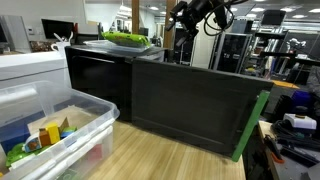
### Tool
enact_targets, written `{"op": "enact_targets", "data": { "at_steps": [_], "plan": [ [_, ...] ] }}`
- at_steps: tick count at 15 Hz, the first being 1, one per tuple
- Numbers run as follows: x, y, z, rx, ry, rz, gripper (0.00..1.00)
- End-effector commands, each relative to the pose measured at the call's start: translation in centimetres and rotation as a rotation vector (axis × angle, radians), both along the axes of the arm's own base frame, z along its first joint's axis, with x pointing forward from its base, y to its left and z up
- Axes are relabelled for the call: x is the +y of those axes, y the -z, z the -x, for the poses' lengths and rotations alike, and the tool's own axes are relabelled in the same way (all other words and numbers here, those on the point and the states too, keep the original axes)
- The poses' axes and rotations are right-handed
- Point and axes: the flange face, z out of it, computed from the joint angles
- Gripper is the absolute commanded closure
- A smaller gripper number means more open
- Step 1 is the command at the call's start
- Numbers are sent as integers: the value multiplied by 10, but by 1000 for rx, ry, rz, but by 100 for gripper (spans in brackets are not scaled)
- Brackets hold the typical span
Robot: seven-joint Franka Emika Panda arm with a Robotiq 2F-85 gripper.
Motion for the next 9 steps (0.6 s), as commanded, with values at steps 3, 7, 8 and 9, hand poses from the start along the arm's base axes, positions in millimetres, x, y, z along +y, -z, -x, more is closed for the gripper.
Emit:
{"op": "enact_targets", "data": {
  "at_steps": [3,7,8,9],
  "plan": [
    [-1,-5,-27,-67,89,-50,0],
    [3,-11,-41,-103,116,-65,0],
    [5,-11,-43,-108,120,-66,0],
    [6,-11,-44,-113,123,-65,0]
  ]
}}
